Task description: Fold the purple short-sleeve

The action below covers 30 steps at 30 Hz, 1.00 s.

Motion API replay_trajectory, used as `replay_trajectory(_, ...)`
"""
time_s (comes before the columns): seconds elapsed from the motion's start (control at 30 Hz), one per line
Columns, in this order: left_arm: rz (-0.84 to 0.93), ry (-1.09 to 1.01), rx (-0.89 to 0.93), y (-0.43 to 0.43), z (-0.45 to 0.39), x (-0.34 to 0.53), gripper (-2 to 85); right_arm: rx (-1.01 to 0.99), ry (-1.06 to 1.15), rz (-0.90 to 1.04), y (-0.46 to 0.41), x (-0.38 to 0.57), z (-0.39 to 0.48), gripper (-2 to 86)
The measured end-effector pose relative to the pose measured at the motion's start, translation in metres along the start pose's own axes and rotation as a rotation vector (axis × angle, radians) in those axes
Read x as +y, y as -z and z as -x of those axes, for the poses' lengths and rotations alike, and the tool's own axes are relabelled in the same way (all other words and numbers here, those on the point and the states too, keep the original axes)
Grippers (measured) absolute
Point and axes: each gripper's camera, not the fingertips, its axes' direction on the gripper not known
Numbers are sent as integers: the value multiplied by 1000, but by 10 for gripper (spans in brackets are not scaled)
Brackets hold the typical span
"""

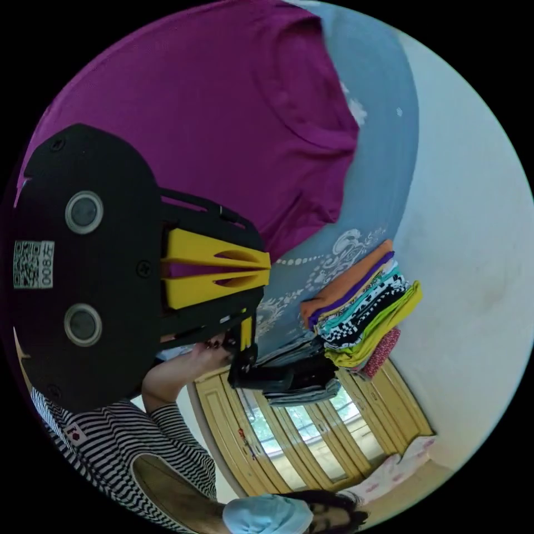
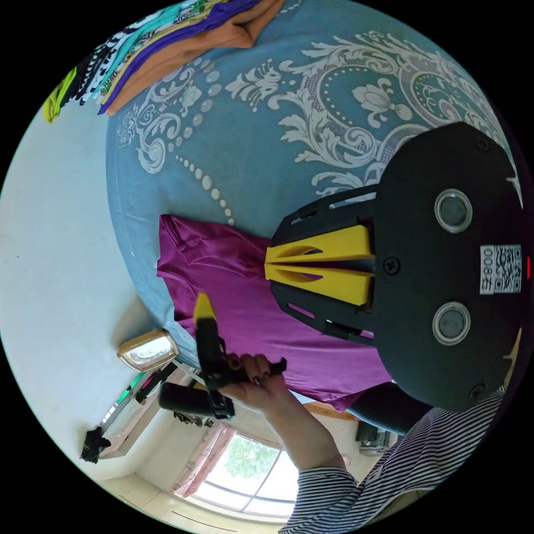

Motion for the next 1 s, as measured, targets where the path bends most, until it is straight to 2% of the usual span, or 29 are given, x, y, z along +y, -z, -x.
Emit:
replay_trajectory(0.1, -71, 120, -1, 24, 23, 91, 10, 47, 23, -30, 20, -19, 21, 1)
replay_trajectory(0.2, -223, 295, -107, 64, 52, 191, 19, 104, 7, -79, 40, -33, 47, 1)
replay_trajectory(0.33, -512, 590, -262, 118, 99, 331, 39, 19, 41, -32, 40, -81, 100, 1)
replay_trajectory(0.43, -609, 703, -288, 128, 135, 399, 58, -45, 100, 45, 26, -132, 151, 2)
replay_trajectory(0.67, -614, 749, -239, 101, 227, 477, 82, -35, 245, 195, -19, -244, 272, 2)
replay_trajectory(0.83, -586, 731, -233, 75, 268, 517, 51, -60, 305, 242, -50, -335, 348, 2)
replay_trajectory(1.0, -658, 718, -173, 51, 295, 567, 31, -73, 365, 249, -78, -425, 415, 4)
